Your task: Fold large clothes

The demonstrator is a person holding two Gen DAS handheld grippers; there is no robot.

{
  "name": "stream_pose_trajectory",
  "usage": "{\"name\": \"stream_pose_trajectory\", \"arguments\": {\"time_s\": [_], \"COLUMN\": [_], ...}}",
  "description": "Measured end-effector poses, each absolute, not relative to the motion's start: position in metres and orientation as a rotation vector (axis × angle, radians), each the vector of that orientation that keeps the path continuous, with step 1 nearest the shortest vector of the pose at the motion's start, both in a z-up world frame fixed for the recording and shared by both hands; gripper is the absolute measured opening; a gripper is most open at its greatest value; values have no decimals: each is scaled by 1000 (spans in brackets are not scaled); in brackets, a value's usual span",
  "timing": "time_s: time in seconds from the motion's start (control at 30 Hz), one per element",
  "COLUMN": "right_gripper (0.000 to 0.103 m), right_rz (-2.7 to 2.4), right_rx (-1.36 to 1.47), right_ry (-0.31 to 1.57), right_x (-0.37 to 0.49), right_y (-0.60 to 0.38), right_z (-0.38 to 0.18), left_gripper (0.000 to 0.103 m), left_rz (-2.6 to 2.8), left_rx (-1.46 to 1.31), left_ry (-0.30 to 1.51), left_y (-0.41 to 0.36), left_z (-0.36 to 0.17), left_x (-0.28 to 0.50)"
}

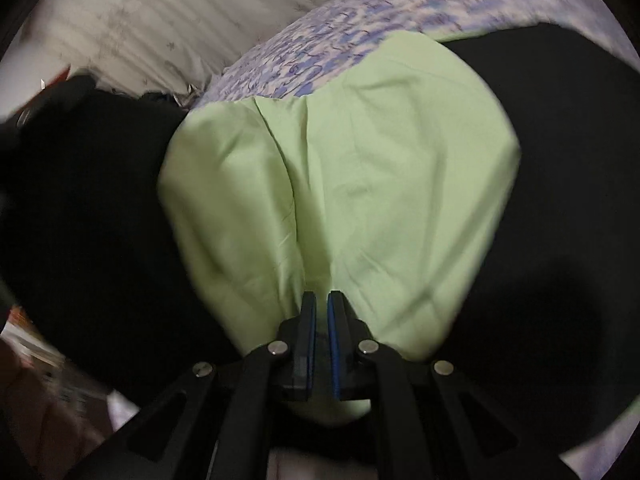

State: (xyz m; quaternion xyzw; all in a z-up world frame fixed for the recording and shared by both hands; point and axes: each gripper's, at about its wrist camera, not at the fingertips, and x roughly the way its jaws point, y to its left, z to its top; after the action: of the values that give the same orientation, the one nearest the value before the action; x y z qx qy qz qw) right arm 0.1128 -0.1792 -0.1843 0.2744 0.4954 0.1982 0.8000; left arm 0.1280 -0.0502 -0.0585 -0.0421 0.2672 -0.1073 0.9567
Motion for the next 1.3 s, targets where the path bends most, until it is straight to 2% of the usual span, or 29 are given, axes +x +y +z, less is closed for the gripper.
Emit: {"name": "stream_pose_trajectory", "arguments": {"time_s": [0.1, 0.2, 0.37, 0.5, 0.77, 0.83, 0.93, 1.0, 1.03, 1.13, 1.2, 1.23, 1.3], "right_gripper": [6, 6, 6, 6, 6, 6, 6, 6, 6, 11, 39, 43, 45], "right_rz": [363, 138, -130, -188, -142, -130, -120, -115, -109, -92, -70, -60, -31], "right_rx": [662, 651, 645, 737, 725, 706, 674, 664, 661, 648, 646, 640, 597], "right_ry": [1042, 928, 815, 825, 834, 846, 852, 854, 854, 844, 811, 798, 778], "right_x": [89, 57, 27, 22, 26, 32, 27, 27, 27, 28, 25, 26, 30], "right_y": [-227, -300, -387, -416, -405, -403, -403, -403, -403, -405, -404, -404, -399], "right_z": [-172, -150, -136, -149, -151, -148, -143, -139, -136, -125, -113, -109, -96], "left_gripper": [6, 6, 8, 9, 9, 18, 39, 78, 85, 88, 88, 88, 88], "left_rz": [-301, -390, -469, -461, -481, -485, -509, -535, -554, -573, -558, -547, -509], "left_rx": [-16, 21, 162, 233, 216, 217, 224, 221, 204, 157, 117, 90, 18], "left_ry": [558, 617, 772, 840, 804, 846, 866, 864, 862, 865, 872, 877, 895], "left_y": [-101, -147, -224, -245, -245, -245, -241, -237, -231, -211, -195, -185, -160], "left_z": [-57, -71, -132, -165, -153, -159, -159, -154, -149, -138, -132, -129, -125], "left_x": [130, 136, 137, 136, 133, 135, 127, 115, 109, 95, 91, 91, 94]}}
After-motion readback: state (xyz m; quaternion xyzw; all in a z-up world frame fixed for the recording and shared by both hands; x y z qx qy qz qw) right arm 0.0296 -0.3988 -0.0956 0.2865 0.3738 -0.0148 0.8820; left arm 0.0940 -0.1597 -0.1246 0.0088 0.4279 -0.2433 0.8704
